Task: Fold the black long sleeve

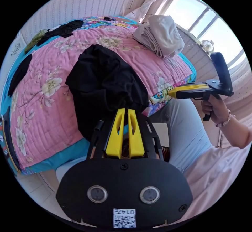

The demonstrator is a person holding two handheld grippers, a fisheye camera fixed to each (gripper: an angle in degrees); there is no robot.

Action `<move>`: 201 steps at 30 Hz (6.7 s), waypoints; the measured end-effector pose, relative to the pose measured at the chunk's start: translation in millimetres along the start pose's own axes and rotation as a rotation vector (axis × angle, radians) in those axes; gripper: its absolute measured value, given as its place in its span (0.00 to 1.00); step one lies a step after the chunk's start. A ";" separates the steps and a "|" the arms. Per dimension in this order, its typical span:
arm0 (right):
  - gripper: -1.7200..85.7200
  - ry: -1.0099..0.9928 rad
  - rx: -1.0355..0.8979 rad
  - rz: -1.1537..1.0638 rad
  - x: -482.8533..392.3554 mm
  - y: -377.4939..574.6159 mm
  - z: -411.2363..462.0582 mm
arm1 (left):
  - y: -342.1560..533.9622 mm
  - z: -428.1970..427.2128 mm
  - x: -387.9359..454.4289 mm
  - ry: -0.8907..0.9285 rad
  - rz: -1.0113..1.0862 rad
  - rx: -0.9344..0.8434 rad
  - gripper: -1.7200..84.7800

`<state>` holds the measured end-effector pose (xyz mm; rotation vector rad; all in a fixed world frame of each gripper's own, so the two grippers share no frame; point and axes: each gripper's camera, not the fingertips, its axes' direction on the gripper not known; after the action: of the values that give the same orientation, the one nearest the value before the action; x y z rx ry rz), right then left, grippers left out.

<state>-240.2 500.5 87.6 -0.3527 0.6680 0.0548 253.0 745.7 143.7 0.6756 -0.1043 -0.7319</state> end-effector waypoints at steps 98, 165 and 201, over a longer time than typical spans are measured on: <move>0.03 -0.218 0.108 0.265 159.2 -21.5 -83.8 | -6.8 -308.2 -52.2 -0.005 -0.169 -0.036 0.11; 0.02 -0.252 0.068 0.082 100.8 -31.6 -28.7 | -15.1 -393.6 -115.1 0.156 -0.523 0.013 0.01; 0.02 -0.214 -0.072 0.101 67.3 -11.5 80.9 | -54.1 -259.7 63.3 -0.491 0.019 -0.082 0.09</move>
<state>-137.1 512.8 108.6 -0.3765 0.4721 0.2103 350.7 813.7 -101.6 0.4046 -0.5267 -0.8678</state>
